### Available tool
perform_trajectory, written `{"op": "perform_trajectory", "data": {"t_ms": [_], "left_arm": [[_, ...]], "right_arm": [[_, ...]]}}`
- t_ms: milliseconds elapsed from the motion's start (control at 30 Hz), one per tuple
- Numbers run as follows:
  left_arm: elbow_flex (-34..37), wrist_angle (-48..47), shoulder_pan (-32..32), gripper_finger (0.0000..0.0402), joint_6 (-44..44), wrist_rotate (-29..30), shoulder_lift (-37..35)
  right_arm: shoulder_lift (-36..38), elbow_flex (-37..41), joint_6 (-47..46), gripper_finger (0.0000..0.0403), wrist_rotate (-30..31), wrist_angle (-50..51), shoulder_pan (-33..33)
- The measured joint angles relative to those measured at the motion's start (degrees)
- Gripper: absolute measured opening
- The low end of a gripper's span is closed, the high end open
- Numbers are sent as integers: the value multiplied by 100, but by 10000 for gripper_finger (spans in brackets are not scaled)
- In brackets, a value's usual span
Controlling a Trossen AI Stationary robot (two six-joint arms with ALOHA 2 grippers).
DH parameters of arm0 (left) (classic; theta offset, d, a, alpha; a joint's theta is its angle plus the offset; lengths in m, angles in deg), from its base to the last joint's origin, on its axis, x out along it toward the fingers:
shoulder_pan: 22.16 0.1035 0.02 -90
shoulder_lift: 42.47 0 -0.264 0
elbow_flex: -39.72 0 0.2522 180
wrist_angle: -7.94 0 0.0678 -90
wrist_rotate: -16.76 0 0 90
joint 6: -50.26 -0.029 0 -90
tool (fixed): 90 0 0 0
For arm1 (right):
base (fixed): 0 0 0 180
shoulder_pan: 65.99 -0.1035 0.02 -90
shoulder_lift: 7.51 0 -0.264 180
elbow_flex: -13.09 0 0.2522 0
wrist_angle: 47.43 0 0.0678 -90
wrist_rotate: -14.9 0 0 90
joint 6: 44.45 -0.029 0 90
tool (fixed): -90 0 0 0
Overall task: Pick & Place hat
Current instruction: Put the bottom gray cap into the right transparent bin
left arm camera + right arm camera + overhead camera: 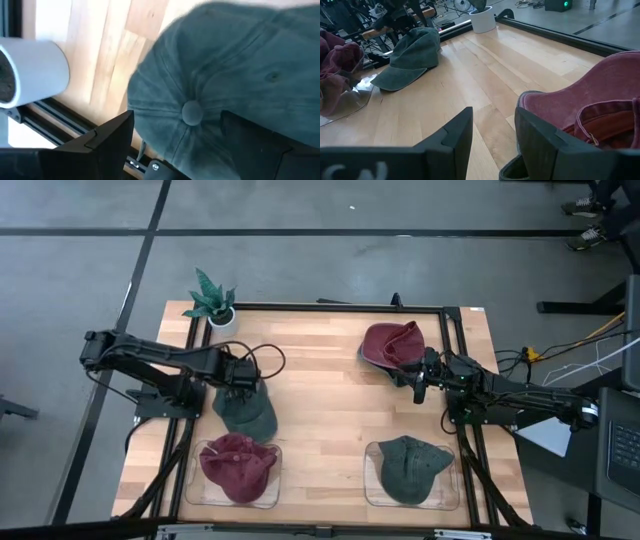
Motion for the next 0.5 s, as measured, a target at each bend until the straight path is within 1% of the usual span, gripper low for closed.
{"op": "perform_trajectory", "data": {"t_ms": [133,333,433,500], "left_arm": [[262,333,84,291,1,-125,0],[480,591,272,289,0,-20,0],[532,576,347,273,1,-154,0],[532,577,370,251,2,-200,0]], "right_arm": [[0,0,-1,147,-1,0,-1],[-1,0,0,147,1,0,-1],[0,0,7,147,1,0,1],[0,0,-1,147,-1,0,0]]}}
